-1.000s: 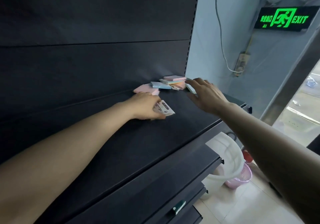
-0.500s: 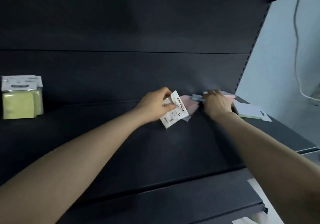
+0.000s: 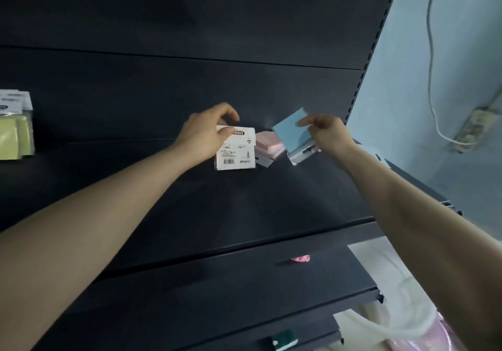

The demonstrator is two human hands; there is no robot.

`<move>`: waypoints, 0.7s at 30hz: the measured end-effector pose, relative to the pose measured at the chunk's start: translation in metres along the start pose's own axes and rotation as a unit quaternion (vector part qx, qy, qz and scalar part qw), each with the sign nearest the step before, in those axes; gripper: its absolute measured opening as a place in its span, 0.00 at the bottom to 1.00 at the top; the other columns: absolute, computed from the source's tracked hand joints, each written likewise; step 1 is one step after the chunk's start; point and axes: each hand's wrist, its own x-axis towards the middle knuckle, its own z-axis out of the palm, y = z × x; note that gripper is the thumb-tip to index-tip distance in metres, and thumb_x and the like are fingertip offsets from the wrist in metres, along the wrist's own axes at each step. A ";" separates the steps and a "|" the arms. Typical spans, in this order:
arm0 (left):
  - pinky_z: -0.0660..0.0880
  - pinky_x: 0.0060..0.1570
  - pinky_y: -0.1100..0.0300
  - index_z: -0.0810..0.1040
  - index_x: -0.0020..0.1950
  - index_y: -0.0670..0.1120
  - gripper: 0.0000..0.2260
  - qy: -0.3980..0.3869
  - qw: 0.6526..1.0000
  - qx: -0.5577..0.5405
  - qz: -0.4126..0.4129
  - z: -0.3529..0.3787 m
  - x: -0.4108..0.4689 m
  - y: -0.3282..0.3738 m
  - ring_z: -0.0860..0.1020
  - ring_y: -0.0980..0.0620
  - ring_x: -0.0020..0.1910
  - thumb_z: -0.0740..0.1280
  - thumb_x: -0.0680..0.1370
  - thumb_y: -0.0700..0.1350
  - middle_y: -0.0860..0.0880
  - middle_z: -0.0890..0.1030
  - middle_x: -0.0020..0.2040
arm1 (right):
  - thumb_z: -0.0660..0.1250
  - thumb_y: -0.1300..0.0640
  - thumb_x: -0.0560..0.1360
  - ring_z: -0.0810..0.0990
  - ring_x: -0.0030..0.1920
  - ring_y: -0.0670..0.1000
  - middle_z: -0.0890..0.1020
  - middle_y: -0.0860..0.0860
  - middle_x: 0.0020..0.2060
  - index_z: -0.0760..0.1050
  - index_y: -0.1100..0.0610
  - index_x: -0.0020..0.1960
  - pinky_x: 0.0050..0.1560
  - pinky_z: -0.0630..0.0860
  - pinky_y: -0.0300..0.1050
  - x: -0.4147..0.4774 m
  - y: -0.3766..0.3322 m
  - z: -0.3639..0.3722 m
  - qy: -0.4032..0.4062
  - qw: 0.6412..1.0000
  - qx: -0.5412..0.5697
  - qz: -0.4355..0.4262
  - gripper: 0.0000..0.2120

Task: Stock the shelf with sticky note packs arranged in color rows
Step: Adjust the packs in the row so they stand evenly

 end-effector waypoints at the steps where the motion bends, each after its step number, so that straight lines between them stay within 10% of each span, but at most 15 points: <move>1: 0.73 0.43 0.57 0.79 0.49 0.54 0.08 -0.010 1.000 0.003 -0.003 -0.001 -0.001 0.000 0.77 0.55 0.44 0.63 0.78 0.42 0.57 0.81 0.45 | 0.60 0.63 0.76 0.80 0.45 0.54 0.81 0.50 0.50 0.81 0.48 0.51 0.46 0.79 0.48 -0.005 -0.001 -0.001 -0.002 1.000 -0.001 -0.004 0.15; 5: 0.65 0.30 0.66 0.84 0.49 0.56 0.19 -0.056 0.998 0.026 -0.024 -0.010 -0.004 -0.001 0.70 0.59 0.31 0.57 0.78 0.36 0.60 0.77 0.40 | 0.64 0.64 0.75 0.79 0.44 0.53 0.79 0.49 0.54 0.79 0.49 0.57 0.48 0.78 0.48 -0.032 -0.008 -0.003 -0.007 0.999 -0.040 -0.031 0.16; 10: 0.69 0.58 0.63 0.78 0.65 0.50 0.21 -0.138 0.989 0.049 0.017 -0.030 -0.011 -0.014 0.73 0.52 0.64 0.67 0.72 0.39 0.50 0.75 0.65 | 0.62 0.63 0.75 0.78 0.37 0.52 0.80 0.50 0.54 0.80 0.48 0.56 0.40 0.77 0.43 -0.061 -0.028 0.013 0.056 0.994 -0.080 -0.042 0.16; 16: 0.68 0.58 0.61 0.78 0.64 0.50 0.19 -0.147 0.977 0.103 0.117 -0.064 -0.027 -0.047 0.74 0.48 0.61 0.67 0.75 0.36 0.47 0.75 0.62 | 0.67 0.67 0.70 0.74 0.48 0.50 0.74 0.51 0.57 0.72 0.53 0.66 0.38 0.70 0.27 -0.105 -0.065 0.038 0.025 0.996 -0.081 -0.023 0.26; 21: 0.70 0.47 0.58 0.83 0.51 0.51 0.08 -0.077 0.983 0.076 0.146 -0.102 -0.052 -0.070 0.77 0.47 0.50 0.73 0.72 0.46 0.49 0.79 0.47 | 0.75 0.62 0.69 0.77 0.46 0.48 0.79 0.49 0.49 0.79 0.55 0.58 0.44 0.72 0.35 -0.150 -0.097 0.068 0.094 0.992 -0.085 -0.014 0.18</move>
